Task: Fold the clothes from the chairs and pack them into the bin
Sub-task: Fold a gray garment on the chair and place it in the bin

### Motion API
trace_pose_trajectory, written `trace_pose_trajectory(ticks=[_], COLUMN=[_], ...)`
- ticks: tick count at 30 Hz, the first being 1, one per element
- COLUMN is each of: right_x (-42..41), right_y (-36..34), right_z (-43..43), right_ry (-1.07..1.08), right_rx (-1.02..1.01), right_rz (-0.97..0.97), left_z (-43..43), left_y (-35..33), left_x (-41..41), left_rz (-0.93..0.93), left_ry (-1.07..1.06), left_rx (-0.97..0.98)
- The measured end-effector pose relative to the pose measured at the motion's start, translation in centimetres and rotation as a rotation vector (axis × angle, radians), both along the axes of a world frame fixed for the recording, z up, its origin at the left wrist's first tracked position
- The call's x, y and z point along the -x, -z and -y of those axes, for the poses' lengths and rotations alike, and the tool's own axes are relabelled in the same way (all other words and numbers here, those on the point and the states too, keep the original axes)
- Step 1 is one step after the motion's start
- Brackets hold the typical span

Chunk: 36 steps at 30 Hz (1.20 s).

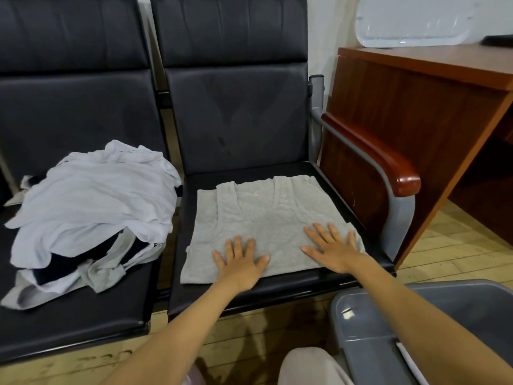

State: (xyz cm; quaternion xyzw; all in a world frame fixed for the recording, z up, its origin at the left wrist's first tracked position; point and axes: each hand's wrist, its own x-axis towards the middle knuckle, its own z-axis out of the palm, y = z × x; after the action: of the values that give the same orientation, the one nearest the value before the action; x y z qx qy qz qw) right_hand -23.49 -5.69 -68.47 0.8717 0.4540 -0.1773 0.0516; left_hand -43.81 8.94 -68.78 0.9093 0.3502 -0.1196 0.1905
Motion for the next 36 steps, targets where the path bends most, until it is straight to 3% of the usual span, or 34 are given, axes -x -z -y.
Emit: trace_pose_trajectory(ticks=[4,7,10,14,18,20,23,26,31,36], right_x=[0.1,1.2,3.4,7.2,10.9,12.2,12.7,12.4,11.6,11.6], right_y=[-0.6,-0.7,-0.9,-1.1,-1.8,-2.2,-2.4,-2.1,-1.2,-0.5], right_z=[0.1,-1.9,-5.1,-11.1,-18.2,-21.6,-25.9,-28.5,-30.3,-31.3], right_ry=[-0.016,-0.04,-0.136,-0.238,-0.259,-0.238,-0.191,-0.152,-0.165,-0.208], right_rx=[-0.072,-0.21,-0.345,-0.464,-0.539,-0.539,-0.474,-0.365,-0.357,-0.263], right_rz=[-0.003,0.07,0.087,-0.031,-0.137,-0.161,-0.16,-0.158,-0.173,-0.12], left_z=[-1.4,-3.1,-3.9,-3.7,-4.8,-5.8,-7.4,-8.3,-8.1,-8.5], left_y=[-0.3,-0.3,0.0,0.3,-0.4,-0.7,-0.6,-0.8,-1.6,-0.8], left_x=[2.0,4.4,6.8,8.6,9.3,9.4,9.2,9.2,10.0,10.3], left_rz=[0.14,0.244,0.184,0.148,0.514,0.575,0.409,0.457,0.699,0.498], left_ry=[-0.007,-0.066,-0.05,-0.068,-0.261,-0.425,-0.522,-0.442,-0.305,-0.542], left_rx=[0.034,-0.078,-0.207,-0.052,-0.159,-0.222,-0.122,-0.014,-0.21,-0.072])
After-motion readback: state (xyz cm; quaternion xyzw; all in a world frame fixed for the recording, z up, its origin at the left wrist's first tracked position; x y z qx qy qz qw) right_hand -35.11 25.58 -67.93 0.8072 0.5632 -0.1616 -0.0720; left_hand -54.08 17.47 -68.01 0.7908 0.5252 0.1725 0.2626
